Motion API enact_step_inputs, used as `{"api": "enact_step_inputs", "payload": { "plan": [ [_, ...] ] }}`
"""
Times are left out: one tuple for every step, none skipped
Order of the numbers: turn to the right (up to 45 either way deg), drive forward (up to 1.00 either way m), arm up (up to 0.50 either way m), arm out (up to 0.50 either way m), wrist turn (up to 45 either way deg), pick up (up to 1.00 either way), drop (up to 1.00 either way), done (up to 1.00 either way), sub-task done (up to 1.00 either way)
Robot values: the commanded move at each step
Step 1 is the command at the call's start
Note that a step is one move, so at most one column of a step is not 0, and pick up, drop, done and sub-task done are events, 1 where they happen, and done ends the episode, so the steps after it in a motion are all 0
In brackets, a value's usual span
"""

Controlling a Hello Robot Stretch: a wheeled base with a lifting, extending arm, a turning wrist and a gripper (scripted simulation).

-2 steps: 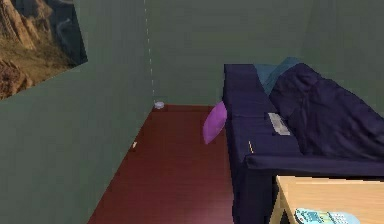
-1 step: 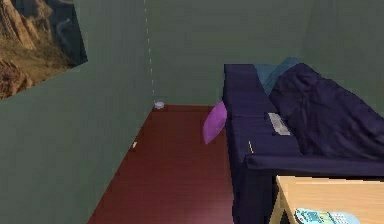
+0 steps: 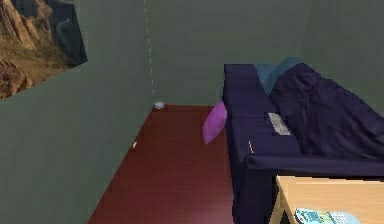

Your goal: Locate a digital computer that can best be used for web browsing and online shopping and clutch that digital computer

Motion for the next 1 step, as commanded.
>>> {"api": "enact_step_inputs", "payload": {
  "plan": [
    [0.0,0.00,0.00,0.00,45.0,0.00,0.00,0.00,0.00]
  ]
}}
